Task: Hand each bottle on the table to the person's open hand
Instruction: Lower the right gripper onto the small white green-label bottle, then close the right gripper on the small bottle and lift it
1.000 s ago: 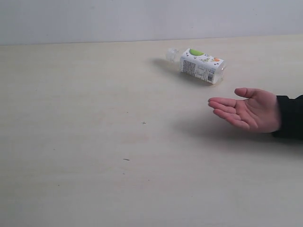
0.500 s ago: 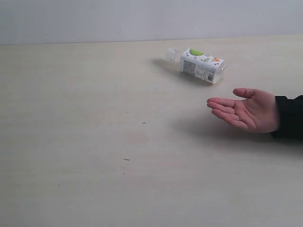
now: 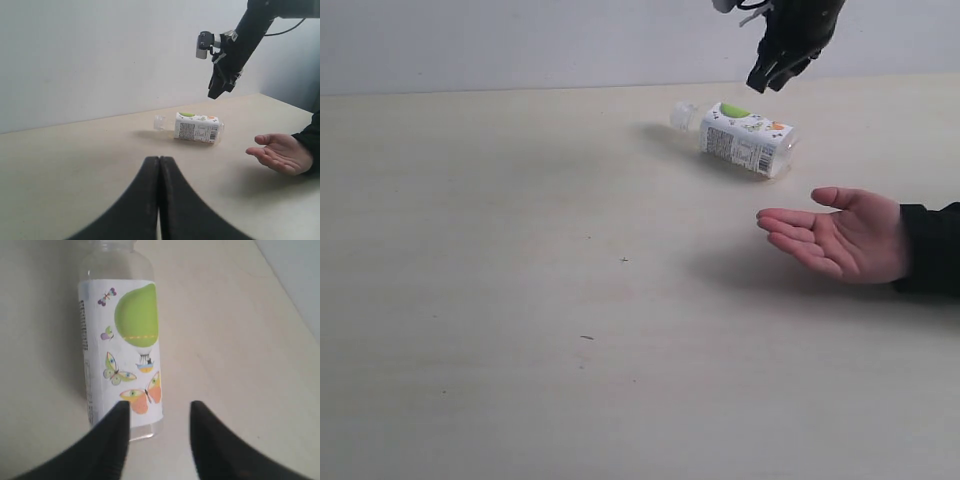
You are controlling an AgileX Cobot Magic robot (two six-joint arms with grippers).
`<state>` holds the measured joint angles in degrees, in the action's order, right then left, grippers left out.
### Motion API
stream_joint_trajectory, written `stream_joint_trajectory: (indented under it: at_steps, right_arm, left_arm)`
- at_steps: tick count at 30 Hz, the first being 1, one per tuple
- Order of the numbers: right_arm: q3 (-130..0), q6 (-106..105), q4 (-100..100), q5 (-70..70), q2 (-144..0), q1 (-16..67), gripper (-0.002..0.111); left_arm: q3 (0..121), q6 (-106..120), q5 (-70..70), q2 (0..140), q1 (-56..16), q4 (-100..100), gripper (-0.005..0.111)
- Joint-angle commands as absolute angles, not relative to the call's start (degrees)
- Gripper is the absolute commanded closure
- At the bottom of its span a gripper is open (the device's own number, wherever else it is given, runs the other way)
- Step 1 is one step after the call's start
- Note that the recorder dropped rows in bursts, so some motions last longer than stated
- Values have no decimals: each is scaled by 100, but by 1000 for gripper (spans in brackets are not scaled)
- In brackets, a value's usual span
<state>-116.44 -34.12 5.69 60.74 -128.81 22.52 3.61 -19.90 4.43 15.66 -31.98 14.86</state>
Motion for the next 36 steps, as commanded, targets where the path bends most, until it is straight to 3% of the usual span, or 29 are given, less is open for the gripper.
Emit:
stream_joint_trajectory:
  at_steps: [1,3,20,36]
  right_arm:
    - [-11908,-3839,281,6296,-13132,2238,30]
    - [-11908,-4208,195,6480,-13181,2238,25]
    - [-11908,-4180,206,5144,-13690,2238,26]
    - [-11908,-4192,180,4912,-14094,2238,27]
  left_arm:
    - [332,-1971,477,1532,-3182,1485,107]
    - [332,-1971,477,1532,-3182,1485,107]
    - [332,-1971,477,1532,-3182,1485,107]
    - [332,-1971,477,1532,-3182,1485,107]
